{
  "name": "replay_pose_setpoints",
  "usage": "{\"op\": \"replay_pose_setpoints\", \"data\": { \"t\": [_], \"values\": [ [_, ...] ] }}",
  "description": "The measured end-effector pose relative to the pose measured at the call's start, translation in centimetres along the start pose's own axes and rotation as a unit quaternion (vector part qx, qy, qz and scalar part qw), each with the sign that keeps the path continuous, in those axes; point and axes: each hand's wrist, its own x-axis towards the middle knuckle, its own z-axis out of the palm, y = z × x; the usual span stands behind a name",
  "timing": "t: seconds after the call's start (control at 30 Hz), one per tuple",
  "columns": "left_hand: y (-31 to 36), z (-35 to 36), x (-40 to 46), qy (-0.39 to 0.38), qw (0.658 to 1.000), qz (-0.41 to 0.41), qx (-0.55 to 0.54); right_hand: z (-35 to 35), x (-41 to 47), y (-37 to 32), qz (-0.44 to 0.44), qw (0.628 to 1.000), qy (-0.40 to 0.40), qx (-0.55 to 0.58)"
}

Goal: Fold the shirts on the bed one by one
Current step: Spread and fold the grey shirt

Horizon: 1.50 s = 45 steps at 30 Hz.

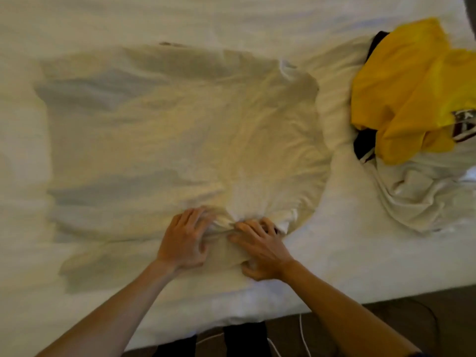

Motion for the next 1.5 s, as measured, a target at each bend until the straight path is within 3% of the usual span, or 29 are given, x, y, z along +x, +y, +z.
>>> {"op": "replay_pose_setpoints", "data": {
  "t": [0.23,0.3,0.43,0.57,0.67,0.77,0.83,0.9,0.97,1.07,1.2,1.27,1.4,1.5],
  "values": [
    [-2.6,0.9,-0.5,0.074,0.992,-0.096,0.040,1.6,-0.2,-0.5,0.008,0.977,0.214,-0.011],
    [-4.0,0.8,-1.5,0.091,0.990,-0.090,0.049,1.7,-1.4,-1.0,0.024,0.975,0.220,-0.005],
    [-7.4,1.1,-5.1,0.127,0.986,-0.053,0.092,1.7,-3.9,-1.9,0.078,0.985,0.153,0.001],
    [-11.0,1.1,-8.0,0.151,0.970,-0.185,0.036,0.8,-1.4,-4.9,0.056,0.986,0.149,0.039],
    [-13.3,0.7,-9.1,0.229,0.916,-0.312,-0.103,0.3,4.5,-8.5,0.032,0.982,0.184,-0.008],
    [-15.7,-0.6,-8.8,0.308,0.810,-0.432,-0.252,0.4,10.3,-11.0,0.040,0.983,0.175,-0.045],
    [-17.5,-1.4,-8.2,0.320,0.747,-0.509,-0.283,0.9,12.9,-11.7,0.031,0.986,0.158,-0.045],
    [-19.5,-2.2,-7.7,0.301,0.707,-0.558,-0.313,1.2,14.2,-12.0,0.015,0.988,0.150,-0.032],
    [-21.1,-2.8,-7.6,0.267,0.699,-0.556,-0.362,1.3,14.7,-12.0,0.005,0.987,0.157,-0.018],
    [-22.2,-3.6,-8.4,0.237,0.727,-0.502,-0.404,0.9,15.0,-12.5,0.027,0.984,0.169,0.051],
    [-22.4,-3.0,-10.8,0.292,0.752,-0.439,-0.395,1.0,15.2,-14.1,0.023,0.982,0.171,0.071],
    [-22.0,-2.5,-11.4,0.308,0.723,-0.425,-0.449,1.4,15.2,-15.0,0.013,0.985,0.152,0.085],
    [-21.7,-2.0,-11.5,0.251,0.659,-0.464,-0.536,1.9,15.7,-16.7,0.057,0.988,0.126,0.067],
    [-22.3,-1.9,-11.8,0.232,0.666,-0.491,-0.511,1.5,17.0,-17.7,0.104,0.987,0.118,0.019]
  ]
}}
